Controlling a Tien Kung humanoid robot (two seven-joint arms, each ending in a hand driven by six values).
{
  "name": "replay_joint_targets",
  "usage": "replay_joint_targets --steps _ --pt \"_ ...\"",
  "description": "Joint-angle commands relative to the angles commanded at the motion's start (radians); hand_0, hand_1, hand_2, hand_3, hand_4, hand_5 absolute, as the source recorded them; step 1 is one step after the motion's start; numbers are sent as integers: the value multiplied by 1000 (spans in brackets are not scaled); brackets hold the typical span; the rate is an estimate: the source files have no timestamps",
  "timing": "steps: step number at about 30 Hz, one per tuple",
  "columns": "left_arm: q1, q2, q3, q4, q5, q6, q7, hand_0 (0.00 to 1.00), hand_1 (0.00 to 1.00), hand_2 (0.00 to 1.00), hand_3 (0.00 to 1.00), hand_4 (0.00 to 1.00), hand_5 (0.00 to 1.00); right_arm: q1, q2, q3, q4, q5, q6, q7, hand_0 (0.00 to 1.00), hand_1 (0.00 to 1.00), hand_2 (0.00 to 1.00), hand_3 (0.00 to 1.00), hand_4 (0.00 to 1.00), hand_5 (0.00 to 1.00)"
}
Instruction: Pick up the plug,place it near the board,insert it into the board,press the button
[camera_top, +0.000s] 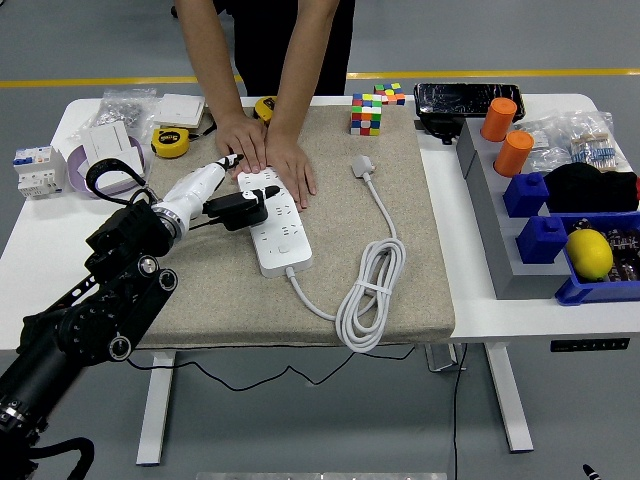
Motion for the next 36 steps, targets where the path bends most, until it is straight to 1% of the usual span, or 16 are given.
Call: replay_joint_targets --steps 1,2,7,8,13,14,20,21,26,27,32,33,36 --pt "-1 1 12 8 0 3 -5 881 904 835 842 998 880 0 0 1 0 -3 0 -1 918 799 777 796 998 998" --pt "-2 1 20 13 1 6 -9 814 857 790 798 998 781 0 0 1 0 -5 -1 -1 917 798 777 795 998 998" --pt "-8 0 51 54 18 28 -30 814 857 790 798 998 781 -2 0 4 0 -10 0 -1 917 798 777 795 998 998" --pt "-9 0 54 60 23 35 -35 762 814 748 758 998 621 -2 -1 4 0 -10 0 -1 917 798 777 795 998 998" --pt "-14 -2 53 84 84 74 -56 762 814 748 758 998 621 -3 0 6 0 -11 0 -1 917 798 777 795 998 998" --pt "-16 -2 51 88 98 81 -59 731 786 721 718 998 455 -3 0 6 0 -12 0 -1 916 798 776 795 998 998" --pt "-19 -2 49 102 156 114 -67 731 786 721 718 998 455 -2 -1 7 0 -12 0 0 916 798 776 795 998 998" --pt "-19 -3 49 105 165 118 -67 700 754 665 622 982 276 -2 -1 7 0 -12 0 0 916 797 776 795 998 998" --pt "-17 -4 51 113 192 140 -68 700 754 665 622 982 276 -3 -1 7 0 -13 0 1 916 797 776 795 998 998" --pt "-16 -4 51 114 194 143 -69 660 700 599 581 906 216 -3 -1 6 0 -13 0 1 916 797 775 794 998 998" --pt "-15 -6 53 114 197 164 -75 660 700 599 581 906 216 -5 -1 5 0 -13 1 0 916 797 775 794 998 998" --pt "-15 -6 52 114 197 166 -76 609 661 566 561 779 196 -5 -1 5 0 -14 1 0 915 796 775 794 998 998" --pt "-15 -8 52 114 194 173 -78 609 661 566 561 779 196 -5 -2 4 0 -14 1 -1 915 796 775 794 998 998"
